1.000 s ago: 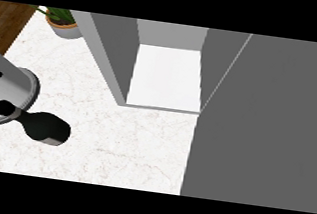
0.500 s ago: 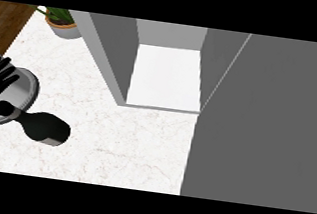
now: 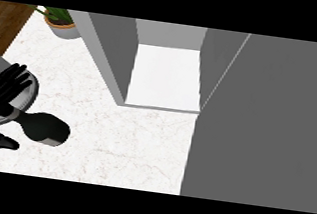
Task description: Pick up the wine, place it into the cabinet and close the cabinet
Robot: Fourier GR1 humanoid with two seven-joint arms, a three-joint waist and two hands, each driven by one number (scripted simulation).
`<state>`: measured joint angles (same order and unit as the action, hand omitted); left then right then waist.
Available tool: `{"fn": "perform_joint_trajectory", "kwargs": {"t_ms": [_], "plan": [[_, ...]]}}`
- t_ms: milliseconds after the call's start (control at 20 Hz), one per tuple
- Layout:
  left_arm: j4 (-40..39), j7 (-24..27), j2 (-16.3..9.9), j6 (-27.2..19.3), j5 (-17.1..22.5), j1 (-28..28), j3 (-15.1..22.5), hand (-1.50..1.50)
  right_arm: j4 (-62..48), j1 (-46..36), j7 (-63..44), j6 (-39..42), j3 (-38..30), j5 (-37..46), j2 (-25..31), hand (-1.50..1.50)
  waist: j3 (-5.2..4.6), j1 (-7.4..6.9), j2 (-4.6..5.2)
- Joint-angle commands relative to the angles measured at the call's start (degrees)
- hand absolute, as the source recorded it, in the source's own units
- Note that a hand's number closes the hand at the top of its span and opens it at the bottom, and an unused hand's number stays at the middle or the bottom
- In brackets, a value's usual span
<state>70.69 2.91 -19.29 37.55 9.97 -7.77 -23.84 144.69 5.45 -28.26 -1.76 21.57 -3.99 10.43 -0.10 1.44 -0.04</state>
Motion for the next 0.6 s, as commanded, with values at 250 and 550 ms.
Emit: {"fn": "perform_joint_trajectory", "kwargs": {"t_ms": [250, 550], "plan": [[-12.2, 11.8, 0.0, 1.0, -7.3, -0.7, 2.8, -1.5, 12.8, 5.0, -3.0, 0.9, -2.4, -4.3, 2.3, -1.5, 0.06, -0.38, 0.0], [-19.0, 16.4, 0.0, 0.1, -11.0, -3.6, 5.0, -1.5, 13.0, 6.5, -1.6, 0.1, -0.4, -2.1, 1.7, -1.5, 0.05, -0.32, -0.03]]}}
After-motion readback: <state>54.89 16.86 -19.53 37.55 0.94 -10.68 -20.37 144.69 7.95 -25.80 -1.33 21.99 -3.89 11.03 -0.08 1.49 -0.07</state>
